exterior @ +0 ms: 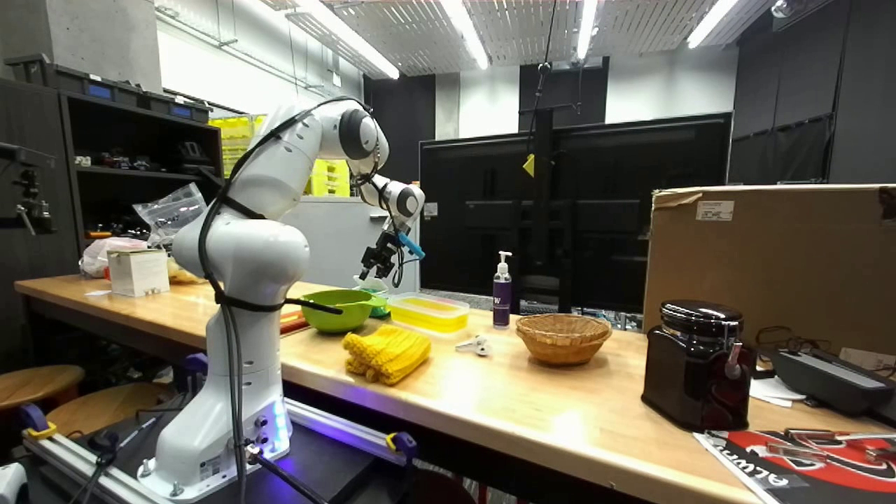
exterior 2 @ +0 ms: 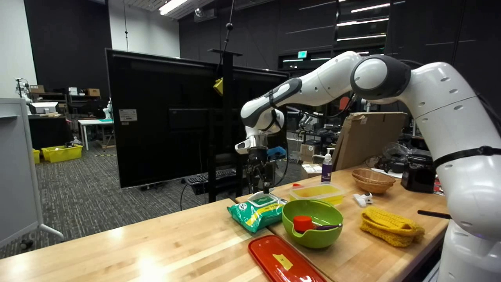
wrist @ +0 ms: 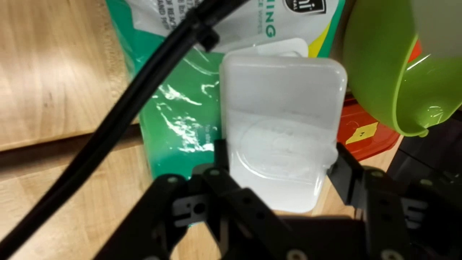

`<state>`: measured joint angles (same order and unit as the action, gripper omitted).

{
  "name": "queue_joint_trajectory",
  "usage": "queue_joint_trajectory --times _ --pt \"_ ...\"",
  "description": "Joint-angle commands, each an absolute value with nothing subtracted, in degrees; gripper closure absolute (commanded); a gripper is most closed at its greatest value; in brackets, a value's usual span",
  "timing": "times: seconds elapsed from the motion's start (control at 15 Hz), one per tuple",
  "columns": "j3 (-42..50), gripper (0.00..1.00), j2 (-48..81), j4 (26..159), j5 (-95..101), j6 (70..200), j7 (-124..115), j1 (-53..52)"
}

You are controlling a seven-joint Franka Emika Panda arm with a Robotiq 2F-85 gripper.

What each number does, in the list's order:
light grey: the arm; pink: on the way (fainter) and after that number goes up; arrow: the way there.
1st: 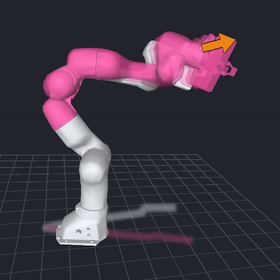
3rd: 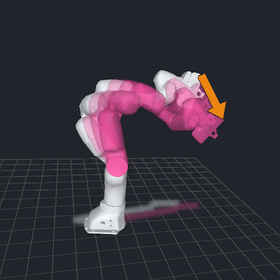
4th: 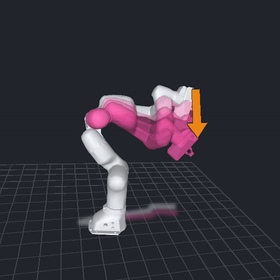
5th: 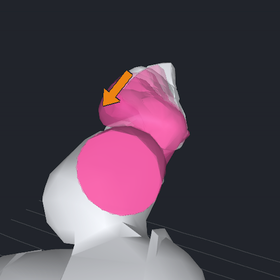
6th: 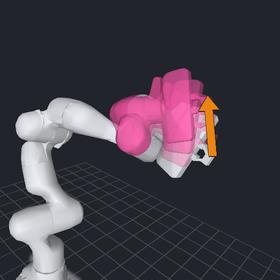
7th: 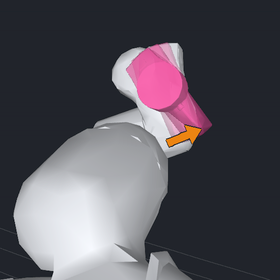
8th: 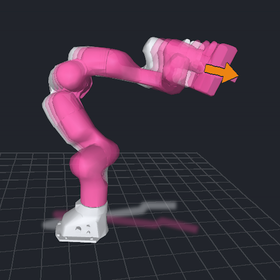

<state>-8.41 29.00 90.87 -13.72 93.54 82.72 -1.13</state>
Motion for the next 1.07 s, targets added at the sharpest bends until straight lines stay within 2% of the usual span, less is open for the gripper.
queue_joint_trajectory --times 0.0,0.4,0.47,0.53,0.6,0.73,1.0 --pt "-8.57 0.58 33.63 82.24 -11.50 86.91 82.26 -1.07" --pt "-8.71 0.58 39.11 72.98 -10.37 78.21 82.62 -0.89" --pt "-8.73 0.16 39.78 71.78 -10.28 77.25 82.58 -0.88" --pt "-8.73 0.08 40.30 70.84 -10.20 76.61 82.50 -0.90" --pt "-8.73 0.03 40.73 69.91 -10.17 76.03 82.39 -0.91" --pt "-8.71 0.00 40.93 68.93 -10.18 76.06 82.25 -0.98" --pt "-8.63 0.00 39.43 69.69 -10.83 79.17 81.39 -1.00"
